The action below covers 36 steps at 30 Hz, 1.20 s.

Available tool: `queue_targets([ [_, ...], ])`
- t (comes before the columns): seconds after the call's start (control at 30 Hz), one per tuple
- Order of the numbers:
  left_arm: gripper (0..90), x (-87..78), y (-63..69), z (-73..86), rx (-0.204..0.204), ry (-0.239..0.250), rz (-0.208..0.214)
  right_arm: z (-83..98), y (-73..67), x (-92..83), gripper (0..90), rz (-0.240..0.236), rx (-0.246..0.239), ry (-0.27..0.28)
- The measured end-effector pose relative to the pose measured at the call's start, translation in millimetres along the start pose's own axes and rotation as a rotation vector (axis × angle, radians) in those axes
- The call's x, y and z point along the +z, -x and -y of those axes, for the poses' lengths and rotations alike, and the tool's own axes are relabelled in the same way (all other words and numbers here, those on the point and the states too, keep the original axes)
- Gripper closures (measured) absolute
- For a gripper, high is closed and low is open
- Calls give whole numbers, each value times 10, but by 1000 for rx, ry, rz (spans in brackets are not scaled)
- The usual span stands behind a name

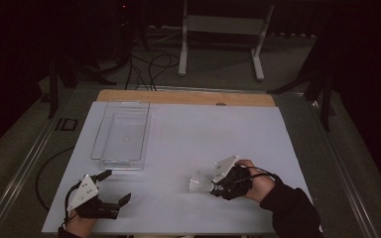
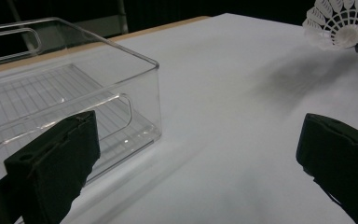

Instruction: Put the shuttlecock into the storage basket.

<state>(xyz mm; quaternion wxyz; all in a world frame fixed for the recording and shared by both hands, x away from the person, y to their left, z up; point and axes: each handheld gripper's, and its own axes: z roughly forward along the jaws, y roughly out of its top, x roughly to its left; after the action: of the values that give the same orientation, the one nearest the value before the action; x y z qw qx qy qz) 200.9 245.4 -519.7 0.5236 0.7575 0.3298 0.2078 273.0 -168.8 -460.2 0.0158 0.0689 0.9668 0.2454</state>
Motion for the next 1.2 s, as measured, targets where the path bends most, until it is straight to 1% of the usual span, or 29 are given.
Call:
queue_targets([
  [0.07, 1, -10, -1, -16, -5, 7, 5, 8, 4, 3, 657, 2, -5, -7],
  [0.1, 1, -13, 5, -27, -8, 6, 7, 17, 2, 13, 657, 2, 1, -5],
  [0.2, 1, -26, 34, -98, -11, -11, 26, 29, 4, 11, 657, 4, 3, -2],
  [0.27, 1, -34, 47, -145, -20, -21, 38, 37, 6, 3, 657, 12, 3, 1],
  [0.33, 1, -46, 65, -222, -36, -29, 56, 42, 8, -9, 657, 16, -4, -2],
  [0.4, 1, -59, 84, -302, -29, -36, 62, 43, 9, -12, 657, 17, -2, -3],
  [0.47, 1, -75, 100, -379, -31, -43, 62, 48, 13, -16, 657, 16, 0, -5],
  [0.6, 1, -120, 106, -536, -51, -30, 79, 51, 8, -29, 657, 23, 2, -8],
  [0.73, 1, -139, 124, -701, -25, -33, 88, 50, -2, -29, 657, 18, -1, -7],
  [0.8, 1, -140, 128, -779, -14, -43, 100, 47, -14, -22, 657, 22, 1, -9],
  [0.83, 1, -141, 133, -815, -10, -41, 103, 47, -15, -21, 658, 17, 2, -9],
  [0.9, 1, -143, 146, -885, 10, -42, 102, 46, -15, -21, 658, 19, 0, -10],
  [0.93, 1, -140, 152, -917, 15, -44, 106, 47, -16, -21, 657, 17, 1, -8],
  [0.97, 1, -140, 152, -917, 15, -44, 106, 47, -16, -21, 657, 17, 1, -8],
  [1.0, 1, -134, 160, -970, 23, -43, 111, 47, -15, -21, 658, 19, 2, -8],
  [1.13, 1, -107, 172, -1089, 43, -60, 119, 48, -12, -33, 657, 19, -3, -9],
  [1.2, 1, -88, 174, -1134, 45, -67, 126, 51, -13, -31, 658, 17, 0, -7],
])
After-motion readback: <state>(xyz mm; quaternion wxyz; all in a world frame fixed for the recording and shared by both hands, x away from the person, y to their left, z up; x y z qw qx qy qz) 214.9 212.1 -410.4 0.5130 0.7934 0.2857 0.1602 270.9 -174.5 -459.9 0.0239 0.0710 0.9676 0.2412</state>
